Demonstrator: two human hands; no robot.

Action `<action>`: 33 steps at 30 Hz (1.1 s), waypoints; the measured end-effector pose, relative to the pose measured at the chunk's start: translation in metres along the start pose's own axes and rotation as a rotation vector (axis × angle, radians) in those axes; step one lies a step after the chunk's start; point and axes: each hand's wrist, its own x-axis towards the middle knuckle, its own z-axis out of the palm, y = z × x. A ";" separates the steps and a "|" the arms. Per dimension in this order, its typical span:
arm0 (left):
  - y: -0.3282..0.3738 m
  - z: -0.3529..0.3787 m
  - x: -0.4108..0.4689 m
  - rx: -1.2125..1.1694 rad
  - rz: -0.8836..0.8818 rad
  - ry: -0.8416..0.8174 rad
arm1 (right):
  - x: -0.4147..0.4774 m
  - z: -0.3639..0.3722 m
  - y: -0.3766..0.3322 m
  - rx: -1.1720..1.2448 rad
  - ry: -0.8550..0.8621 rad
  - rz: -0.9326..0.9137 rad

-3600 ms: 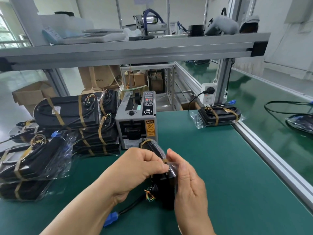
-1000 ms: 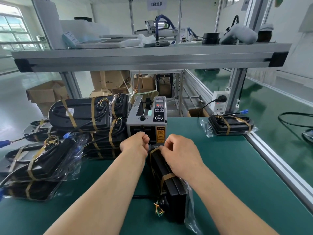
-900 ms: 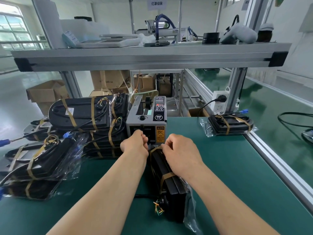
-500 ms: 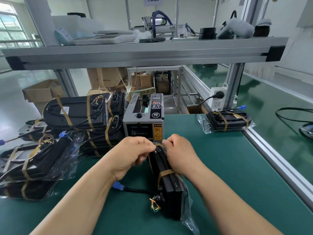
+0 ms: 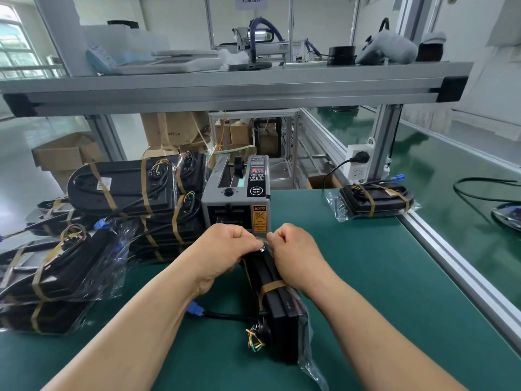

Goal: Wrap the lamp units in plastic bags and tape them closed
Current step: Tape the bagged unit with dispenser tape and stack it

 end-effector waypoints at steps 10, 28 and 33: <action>0.001 0.002 0.004 0.073 0.067 0.006 | -0.002 -0.001 -0.003 0.002 0.004 -0.005; -0.014 0.013 0.006 0.021 -0.020 0.259 | -0.005 -0.001 -0.007 0.032 -0.019 0.035; -0.019 0.026 0.009 -0.078 -0.013 0.312 | -0.003 -0.003 -0.005 0.033 -0.024 0.048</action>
